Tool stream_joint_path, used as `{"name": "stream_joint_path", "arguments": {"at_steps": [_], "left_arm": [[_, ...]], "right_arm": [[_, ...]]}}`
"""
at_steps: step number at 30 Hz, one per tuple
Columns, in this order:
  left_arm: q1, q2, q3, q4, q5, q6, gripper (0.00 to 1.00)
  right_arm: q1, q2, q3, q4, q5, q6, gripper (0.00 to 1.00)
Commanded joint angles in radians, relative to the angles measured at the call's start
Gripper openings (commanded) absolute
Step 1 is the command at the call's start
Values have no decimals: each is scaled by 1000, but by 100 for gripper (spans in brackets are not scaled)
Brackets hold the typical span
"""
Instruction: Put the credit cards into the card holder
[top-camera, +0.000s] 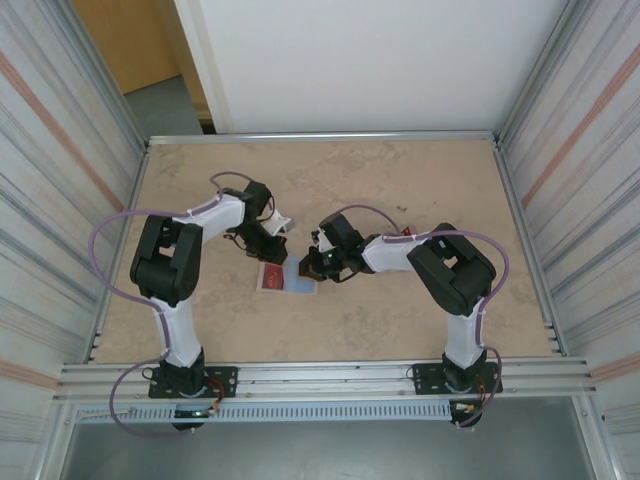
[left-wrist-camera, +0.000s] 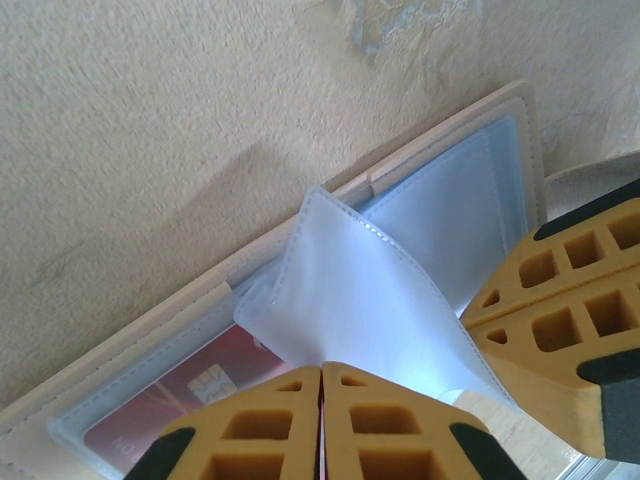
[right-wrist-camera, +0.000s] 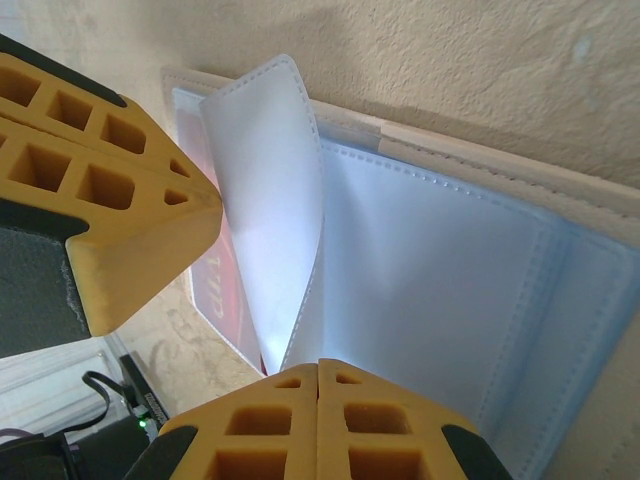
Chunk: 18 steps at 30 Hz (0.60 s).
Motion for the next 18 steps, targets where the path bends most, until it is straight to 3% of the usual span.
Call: {"name": "stream_joint_path", "arguments": {"at_steps": [1, 10, 18], "left_arm": [[10, 19, -3, -15, -4, 22, 9], [37, -3, -10, -9, 13, 14, 9], [93, -64, -10, -18, 50, 5, 16]], "right_arm": [[-3, 17, -5, -1, 7, -8, 2], [15, 53, 42, 28, -28, -4, 2], [33, 79, 85, 56, -68, 9, 2]]}}
